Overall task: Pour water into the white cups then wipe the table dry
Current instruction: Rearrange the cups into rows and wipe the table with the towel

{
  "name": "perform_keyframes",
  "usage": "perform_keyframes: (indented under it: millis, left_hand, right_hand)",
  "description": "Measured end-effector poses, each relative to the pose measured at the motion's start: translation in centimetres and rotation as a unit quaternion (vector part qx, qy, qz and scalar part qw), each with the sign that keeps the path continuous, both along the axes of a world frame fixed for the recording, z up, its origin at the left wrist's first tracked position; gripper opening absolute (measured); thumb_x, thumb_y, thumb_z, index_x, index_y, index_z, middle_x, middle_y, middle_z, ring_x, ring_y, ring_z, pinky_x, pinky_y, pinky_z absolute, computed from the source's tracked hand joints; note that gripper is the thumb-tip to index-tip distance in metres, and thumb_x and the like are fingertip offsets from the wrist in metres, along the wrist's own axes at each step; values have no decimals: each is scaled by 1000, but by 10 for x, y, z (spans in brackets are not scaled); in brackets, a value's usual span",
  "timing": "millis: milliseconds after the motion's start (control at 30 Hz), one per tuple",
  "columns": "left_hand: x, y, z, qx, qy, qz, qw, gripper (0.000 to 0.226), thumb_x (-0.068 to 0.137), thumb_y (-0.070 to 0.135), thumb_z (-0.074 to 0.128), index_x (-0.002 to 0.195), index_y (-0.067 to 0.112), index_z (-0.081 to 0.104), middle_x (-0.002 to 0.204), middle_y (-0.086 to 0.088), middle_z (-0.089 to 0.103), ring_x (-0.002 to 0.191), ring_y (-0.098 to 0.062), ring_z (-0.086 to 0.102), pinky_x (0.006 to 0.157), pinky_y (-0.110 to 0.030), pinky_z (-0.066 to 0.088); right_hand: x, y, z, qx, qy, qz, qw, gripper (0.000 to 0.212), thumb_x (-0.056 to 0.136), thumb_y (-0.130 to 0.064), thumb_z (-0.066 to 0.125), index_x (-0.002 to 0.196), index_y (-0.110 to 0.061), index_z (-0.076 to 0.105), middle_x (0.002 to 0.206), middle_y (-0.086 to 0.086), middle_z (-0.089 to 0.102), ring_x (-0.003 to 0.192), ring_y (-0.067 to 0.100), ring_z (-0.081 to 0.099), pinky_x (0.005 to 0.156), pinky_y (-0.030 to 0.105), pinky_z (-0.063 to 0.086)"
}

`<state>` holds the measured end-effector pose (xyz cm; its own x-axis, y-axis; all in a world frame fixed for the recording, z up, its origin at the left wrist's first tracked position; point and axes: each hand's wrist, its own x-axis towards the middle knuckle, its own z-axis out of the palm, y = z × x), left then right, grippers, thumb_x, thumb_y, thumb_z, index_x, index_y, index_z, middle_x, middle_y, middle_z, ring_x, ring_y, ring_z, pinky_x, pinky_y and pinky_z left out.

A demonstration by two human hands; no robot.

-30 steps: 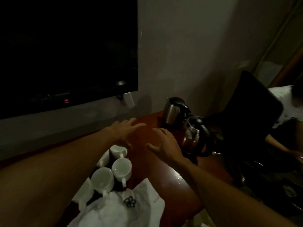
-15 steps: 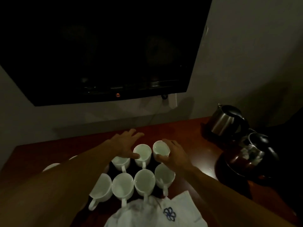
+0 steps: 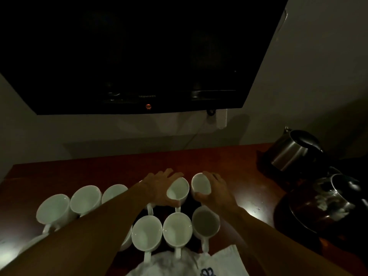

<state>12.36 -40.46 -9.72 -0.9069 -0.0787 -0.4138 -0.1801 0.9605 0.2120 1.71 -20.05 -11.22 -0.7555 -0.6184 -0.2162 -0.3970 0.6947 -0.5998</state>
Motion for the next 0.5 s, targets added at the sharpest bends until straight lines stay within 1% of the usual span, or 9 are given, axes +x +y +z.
perform_keyframes:
  millis: [100,167,267,367,433,500]
  left_hand:
    - [-2,6,-4,14,-5,13,1000,107,73,72,70,155,38,9,157,1,26,136,-25,36,110,-49,36]
    - [-4,9,-5,24,-5,28,999,107,71,71,72,154,37,13,152,1,34,132,-23,41,108,-47,38]
    - [-8,16,-6,35,-3,62,997,98,72,68,74,149,35,23,143,1,43,124,-22,49,104,-44,42]
    - [-15,24,-8,49,0,104,993,90,72,60,78,144,32,33,136,0,46,120,-22,51,100,-43,47]
    - [-20,27,-11,36,3,104,994,88,71,56,80,142,29,36,134,-1,48,118,-22,52,95,-40,49]
    - [-24,27,-11,23,6,100,995,84,70,53,82,138,28,40,131,-1,50,115,-21,52,90,-36,48]
  right_hand:
    - [-5,-2,-3,1,-3,16,1000,87,77,-39,83,149,-29,35,151,-4,35,134,19,39,104,37,43]
    - [-8,-2,-7,-1,-1,28,1000,89,76,-38,84,150,-27,34,152,-3,34,135,20,40,106,41,44]
    - [-11,-2,-9,-2,-5,36,999,94,75,-42,84,151,-26,31,154,-1,32,135,22,41,105,47,47]
    - [-11,-5,-11,13,2,28,1000,96,76,-46,83,151,-29,26,152,-2,32,134,23,42,102,50,48]
    - [-11,-7,-14,26,14,22,999,96,76,-44,83,151,-31,24,152,-2,32,133,24,43,100,51,49]
    - [-11,-8,-17,27,26,14,999,98,75,-43,83,151,-32,23,151,-2,33,132,25,45,97,49,51]
